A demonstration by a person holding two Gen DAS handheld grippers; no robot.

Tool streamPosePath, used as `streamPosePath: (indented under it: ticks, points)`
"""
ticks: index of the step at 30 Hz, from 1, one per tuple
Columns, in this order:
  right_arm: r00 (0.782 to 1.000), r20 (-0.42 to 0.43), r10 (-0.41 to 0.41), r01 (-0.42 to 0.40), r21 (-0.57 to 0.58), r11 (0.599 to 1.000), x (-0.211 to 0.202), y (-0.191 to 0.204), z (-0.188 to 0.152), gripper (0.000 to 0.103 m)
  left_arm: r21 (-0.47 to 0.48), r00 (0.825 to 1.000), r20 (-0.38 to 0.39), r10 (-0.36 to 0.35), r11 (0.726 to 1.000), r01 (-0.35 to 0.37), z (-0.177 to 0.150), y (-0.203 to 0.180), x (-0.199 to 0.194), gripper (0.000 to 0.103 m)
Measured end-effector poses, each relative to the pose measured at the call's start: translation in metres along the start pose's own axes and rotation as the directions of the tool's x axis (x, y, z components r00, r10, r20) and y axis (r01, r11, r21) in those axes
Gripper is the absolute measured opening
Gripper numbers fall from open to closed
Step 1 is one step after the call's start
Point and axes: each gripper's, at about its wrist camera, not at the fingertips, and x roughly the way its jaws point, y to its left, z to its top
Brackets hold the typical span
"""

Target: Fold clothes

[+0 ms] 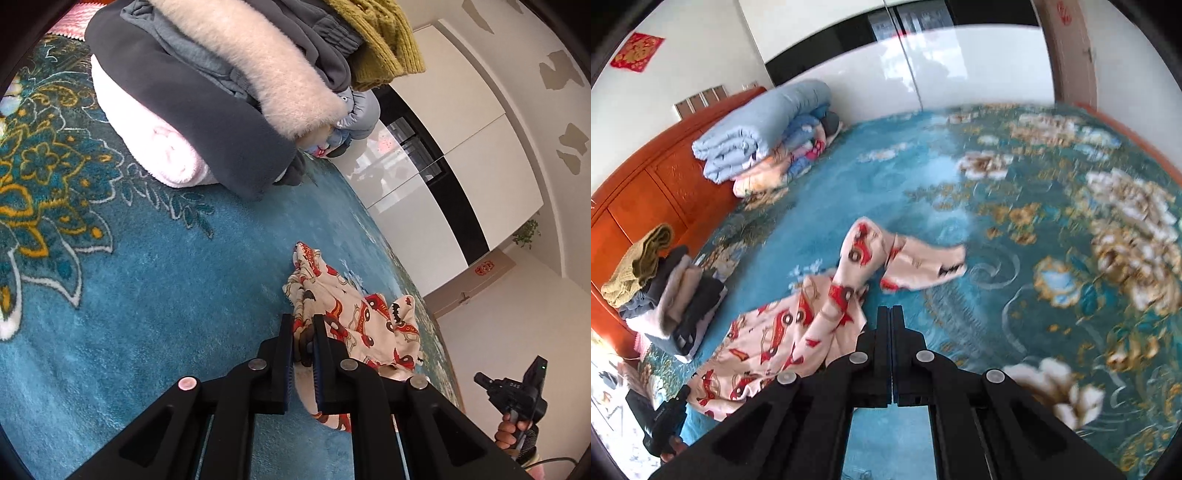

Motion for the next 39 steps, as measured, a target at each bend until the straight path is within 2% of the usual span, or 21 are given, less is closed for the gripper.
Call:
streamPosePath:
  ticks: [4,6,7,8,11,18,19,21,22,25,28,33,36,38,39]
  points:
    - [0.991,-0.137,-0.001,-0.003,-0.029,1.000,0.066,0.010,-0.011,0.002,0.000,1.000,-0.007,0.012,1.000,-0.012,-0.001,-0.002,0.004,0.010]
    - [0.982,-0.188,-0.019,0.009,-0.055,0.998,0.097,0.017,-0.013,0.017,-0.010,1.000,-0.011,0.015,1.000,-0.016,-0.001,0.000,0.006,0.010]
    - [0.979,-0.203,-0.034,0.020,-0.068,0.997,0.111,0.019,-0.013,0.028,-0.013,1.000,-0.013,0.018,1.000,-0.018,0.000,0.001,0.007,0.010]
    - [0.977,-0.208,-0.047,0.031,-0.080,0.996,0.122,0.020,-0.012,0.031,-0.014,1.000,-0.014,0.018,1.000,-0.018,0.000,0.001,0.007,0.010]
    - [0.975,-0.209,-0.076,0.054,-0.108,0.993,0.152,0.020,-0.008,0.031,-0.015,1.000,-0.012,-0.004,1.000,0.004,0.002,-0.001,0.007,0.010]
    - [0.973,-0.230,0.005,-0.032,-0.116,0.993,0.185,0.031,-0.007,0.032,-0.022,1.000,-0.012,-0.006,1.000,0.006,0.002,-0.001,0.010,0.010]
    - [0.972,-0.233,-0.010,-0.019,-0.125,0.992,0.186,0.035,-0.009,0.030,-0.024,1.000,-0.009,-0.009,1.000,0.009,0.002,0.000,0.009,0.010]
    - [0.971,-0.239,-0.002,-0.028,-0.124,0.992,0.184,0.040,-0.013,0.006,-0.028,1.000,-0.002,-0.015,0.999,0.015,0.002,0.001,0.007,0.010]
    - [0.971,-0.241,0.006,-0.034,-0.111,0.993,0.180,0.040,-0.016,0.002,-0.027,1.000,0.003,-0.017,0.999,0.017,0.002,0.001,0.005,0.010]
    - [0.979,-0.191,0.078,-0.087,-0.040,0.995,0.152,0.036,-0.016,0.002,-0.028,1.000,0.015,-0.027,0.999,0.028,0.001,0.001,0.001,0.010]
    - [0.985,-0.135,0.106,-0.107,0.004,0.994,0.118,0.023,-0.011,0.002,-0.037,0.999,0.028,-0.035,0.999,0.036,0.001,0.002,-0.004,0.010]
    - [0.986,0.004,0.169,-0.169,0.086,0.982,0.050,0.006,0.001,0.001,-0.057,0.998,0.052,-0.045,0.997,0.048,0.001,0.006,-0.012,0.010]
    - [0.965,0.149,0.216,-0.231,0.096,0.968,-0.015,0.002,-0.004,0.001,-0.067,0.995,0.070,-0.067,0.995,0.072,0.002,0.007,-0.018,0.010]
    - [0.936,0.252,0.245,-0.274,0.085,0.958,-0.063,0.002,-0.009,0.001,-0.071,0.994,0.077,-0.083,0.994,0.089,0.003,0.007,-0.021,0.010]
    - [0.922,0.308,0.236,-0.264,0.052,0.963,-0.090,0.008,-0.013,0.001,-0.076,0.993,0.080,-0.083,0.993,0.089,0.003,0.008,-0.022,0.010]
